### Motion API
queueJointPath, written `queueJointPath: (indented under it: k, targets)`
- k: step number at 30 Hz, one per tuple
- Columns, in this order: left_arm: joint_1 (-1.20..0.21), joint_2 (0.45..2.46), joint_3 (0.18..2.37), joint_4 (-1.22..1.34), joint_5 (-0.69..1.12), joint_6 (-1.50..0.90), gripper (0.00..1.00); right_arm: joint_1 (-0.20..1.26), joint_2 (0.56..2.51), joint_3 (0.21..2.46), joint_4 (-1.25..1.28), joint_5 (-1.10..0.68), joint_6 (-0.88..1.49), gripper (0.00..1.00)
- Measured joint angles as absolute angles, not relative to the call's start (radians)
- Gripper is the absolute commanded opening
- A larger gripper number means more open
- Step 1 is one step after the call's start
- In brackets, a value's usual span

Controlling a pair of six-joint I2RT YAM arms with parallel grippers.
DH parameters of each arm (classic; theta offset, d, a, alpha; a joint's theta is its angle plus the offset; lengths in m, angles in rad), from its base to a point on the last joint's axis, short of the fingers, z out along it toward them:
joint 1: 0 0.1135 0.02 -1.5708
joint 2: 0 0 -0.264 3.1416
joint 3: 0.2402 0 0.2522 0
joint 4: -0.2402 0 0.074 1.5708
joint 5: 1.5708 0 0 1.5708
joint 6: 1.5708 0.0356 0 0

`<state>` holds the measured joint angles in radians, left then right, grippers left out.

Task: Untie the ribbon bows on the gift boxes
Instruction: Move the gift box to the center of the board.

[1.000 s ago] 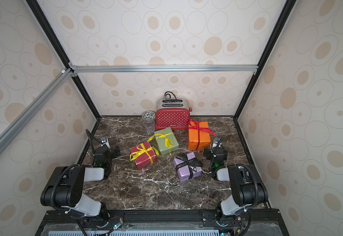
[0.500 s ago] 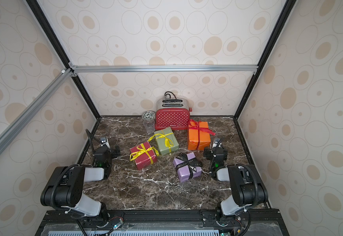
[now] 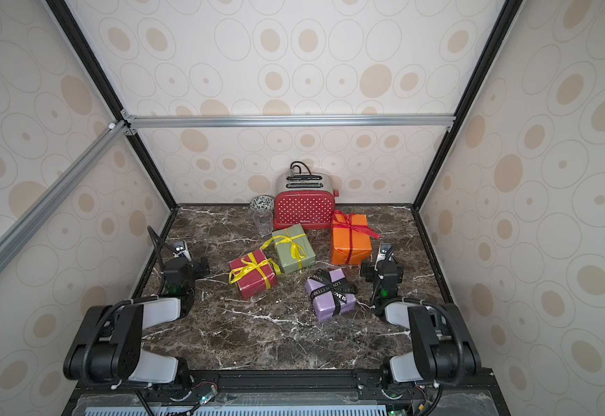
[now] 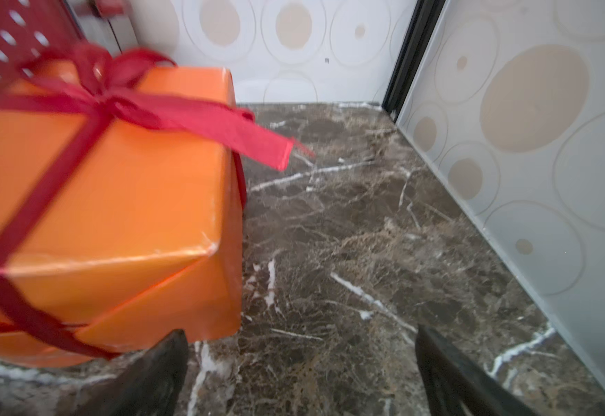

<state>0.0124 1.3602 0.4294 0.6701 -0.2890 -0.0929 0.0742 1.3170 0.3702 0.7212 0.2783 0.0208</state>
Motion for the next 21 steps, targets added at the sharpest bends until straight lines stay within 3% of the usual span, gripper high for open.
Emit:
queueJointPath:
  k: [4, 8, 12, 16, 18, 21]
  targets:
    - [0.004, 1.211, 0.510, 0.550, -0.347, -0.244, 1.00, 0.077, 1.085, 0.390, 0.603, 0.278, 0.069, 1.00]
    - [0.001, 1.122, 0.626, 0.426, -0.372, -0.458, 0.99, 0.077, 0.916, 0.443, 0.407, 0.343, 0.265, 1.00]
    - [0.000, 1.053, 0.634, 0.369, -0.416, -0.644, 0.99, 0.070, 0.812, 0.482, 0.246, 0.371, 0.440, 1.00]
    - [-0.003, 1.026, 0.595, 0.330, -0.420, -0.758, 0.99, 0.038, 0.783, 0.457, 0.224, 0.254, 0.551, 1.00]
    - [-0.029, 1.057, 0.628, 0.260, -0.415, -0.776, 0.99, 0.033, 0.814, 0.456, 0.235, 0.141, 0.590, 0.88]
    - [-0.101, 1.104, 0.683, 0.205, -0.400, -0.786, 0.99, 0.078, 0.912, 0.478, 0.262, -0.014, 0.624, 0.79]
